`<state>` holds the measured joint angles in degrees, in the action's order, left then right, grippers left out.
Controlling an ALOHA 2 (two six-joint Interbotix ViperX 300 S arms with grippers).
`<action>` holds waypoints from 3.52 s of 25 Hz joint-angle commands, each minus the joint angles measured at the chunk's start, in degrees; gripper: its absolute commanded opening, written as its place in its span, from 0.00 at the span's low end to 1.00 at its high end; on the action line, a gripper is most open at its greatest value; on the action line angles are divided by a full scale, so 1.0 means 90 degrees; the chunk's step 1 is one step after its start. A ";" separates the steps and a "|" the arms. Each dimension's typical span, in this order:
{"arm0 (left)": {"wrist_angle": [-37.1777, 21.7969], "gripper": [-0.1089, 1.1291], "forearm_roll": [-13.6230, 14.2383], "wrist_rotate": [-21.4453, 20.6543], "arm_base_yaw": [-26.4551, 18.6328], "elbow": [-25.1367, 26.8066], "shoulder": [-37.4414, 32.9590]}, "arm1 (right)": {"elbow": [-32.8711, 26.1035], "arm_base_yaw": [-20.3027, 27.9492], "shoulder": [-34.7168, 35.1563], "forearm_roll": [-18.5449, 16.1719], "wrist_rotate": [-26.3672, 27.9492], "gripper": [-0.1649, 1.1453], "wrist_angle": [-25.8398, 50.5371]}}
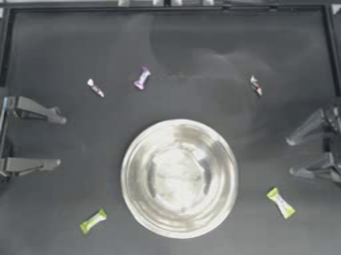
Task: Put candies in bowl
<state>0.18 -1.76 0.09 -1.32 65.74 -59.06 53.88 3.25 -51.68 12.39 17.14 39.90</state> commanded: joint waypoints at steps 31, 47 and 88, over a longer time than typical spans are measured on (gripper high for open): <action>-0.0557 0.92 -0.0029 0.0039 -0.0313 0.0293 -0.0332 | -0.0547 -0.3330 0.3477 -0.2686 0.7422 0.86 0.1475; -0.0527 0.92 -0.0107 0.0039 -0.0313 0.0303 -0.0312 | -0.0254 -0.3525 0.4287 -0.2734 0.7578 0.86 0.0723; -0.0557 0.92 -0.0186 0.0039 -0.0313 0.0322 -0.0264 | -0.0459 -0.3516 0.5146 -0.2744 0.7471 0.56 0.0391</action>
<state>-5.01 -3.34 0.44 -4.04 69.17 -62.31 50.54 -28.39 -4.66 -12.04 84.55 42.98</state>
